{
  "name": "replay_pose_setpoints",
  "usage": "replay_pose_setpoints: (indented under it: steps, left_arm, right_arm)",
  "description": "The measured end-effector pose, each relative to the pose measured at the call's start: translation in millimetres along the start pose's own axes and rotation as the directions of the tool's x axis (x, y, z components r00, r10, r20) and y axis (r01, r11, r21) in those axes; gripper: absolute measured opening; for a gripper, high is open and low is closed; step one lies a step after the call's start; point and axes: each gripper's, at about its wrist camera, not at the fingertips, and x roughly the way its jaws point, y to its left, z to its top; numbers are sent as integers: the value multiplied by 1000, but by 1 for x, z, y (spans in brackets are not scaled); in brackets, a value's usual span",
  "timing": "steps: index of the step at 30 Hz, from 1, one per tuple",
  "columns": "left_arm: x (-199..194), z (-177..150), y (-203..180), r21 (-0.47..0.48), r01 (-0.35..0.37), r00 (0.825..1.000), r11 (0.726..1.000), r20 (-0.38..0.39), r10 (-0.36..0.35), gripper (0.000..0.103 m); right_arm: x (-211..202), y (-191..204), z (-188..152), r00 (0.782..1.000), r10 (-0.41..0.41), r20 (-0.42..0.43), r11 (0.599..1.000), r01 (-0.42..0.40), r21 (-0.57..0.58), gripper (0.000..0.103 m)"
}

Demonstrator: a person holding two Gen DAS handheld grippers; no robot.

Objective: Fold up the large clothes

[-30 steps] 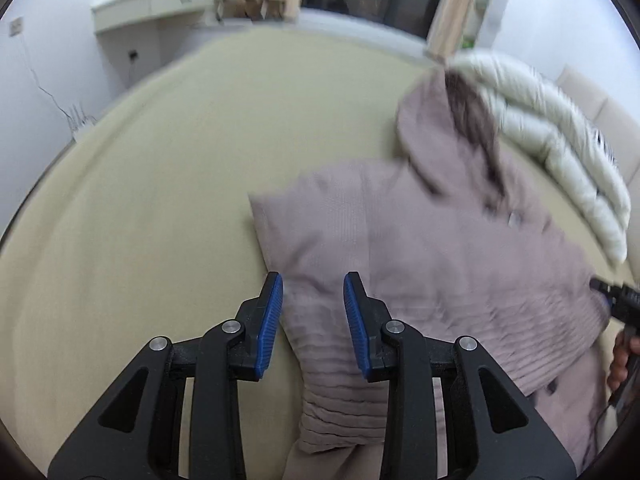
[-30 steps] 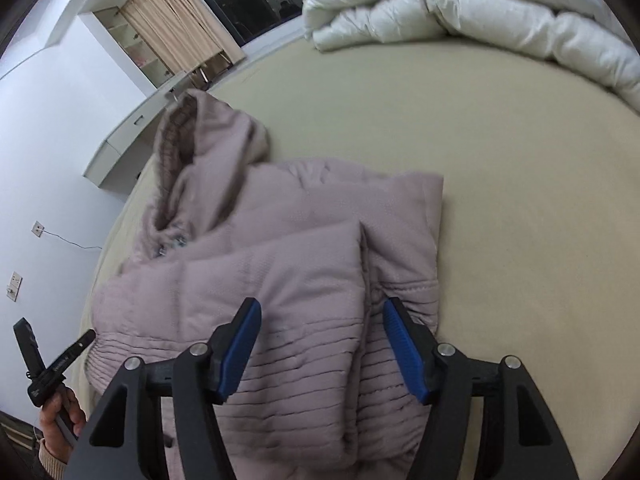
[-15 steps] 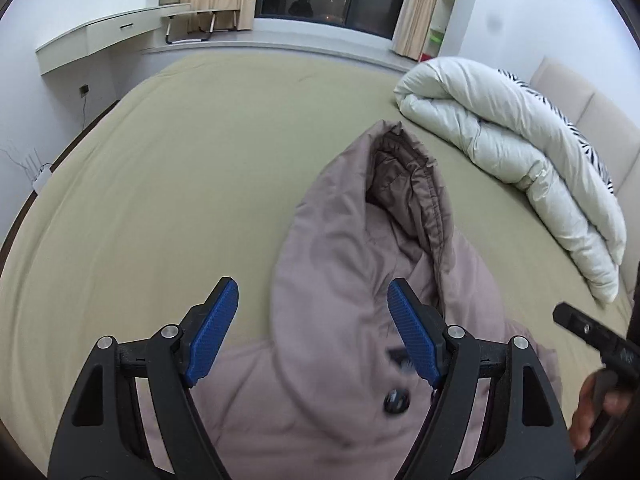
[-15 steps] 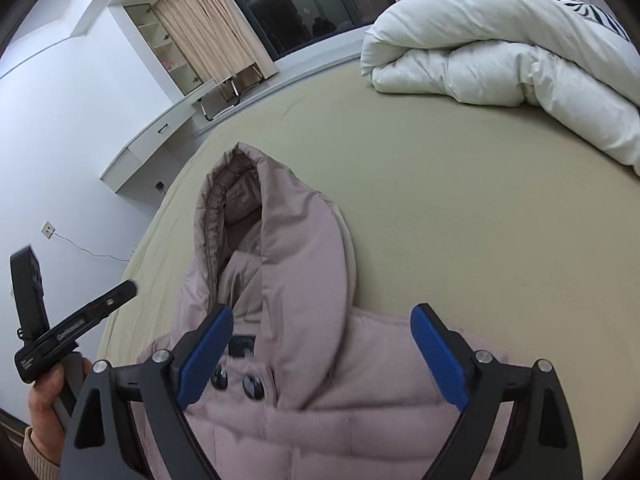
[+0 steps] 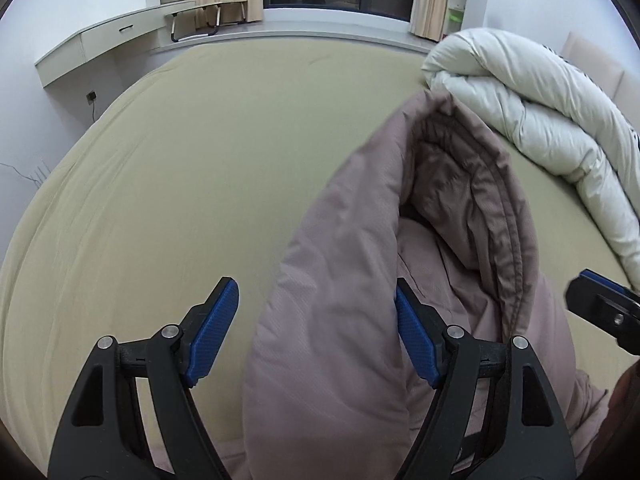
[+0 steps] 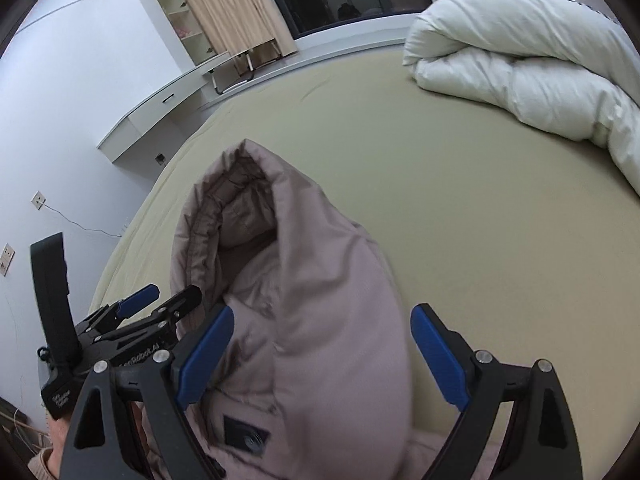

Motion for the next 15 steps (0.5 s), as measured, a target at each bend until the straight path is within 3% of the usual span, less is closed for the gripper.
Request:
replay_pose_setpoints:
  steps: [3, 5, 6, 9, 10, 12, 13, 15]
  left_arm:
    - [10, 9, 0, 18, -1, 1000, 1000, -11, 2, 70]
    - [13, 13, 1, 23, 9, 1000, 1000, -21, -8, 60]
    - [14, 15, 2, 22, 11, 1000, 1000, -26, -10, 59]
    - [25, 19, 0, 21, 24, 998, 999, -54, -22, 44]
    - [27, 19, 1, 18, 30, 998, 999, -63, -29, 34]
    - [32, 18, -1, 17, 40, 996, 999, -76, -39, 25]
    - [32, 18, -1, 19, 45, 996, 999, -75, -44, 15]
    - [25, 16, 0, 11, 56, 997, 998, -58, -56, 9]
  right_arm:
    - [25, 10, 11, 999, -21, -50, 1000, 22, 18, 90]
    - [41, 11, 15, 994, -59, -90, 998, 61, 20, 74]
    - [48, 9, 16, 991, -75, -111, 997, 77, 22, 71]
    - [57, 2, 14, 987, -96, -128, 994, 103, 49, 60]
    - [59, -1, 13, 986, -97, -135, 993, 105, 56, 52]
    - [59, -2, 12, 987, -85, -137, 994, 93, 49, 36]
    - [57, -1, 13, 988, -85, -132, 995, 91, 41, 22]
    - [50, -1, 11, 990, -83, -113, 995, 88, 36, 14]
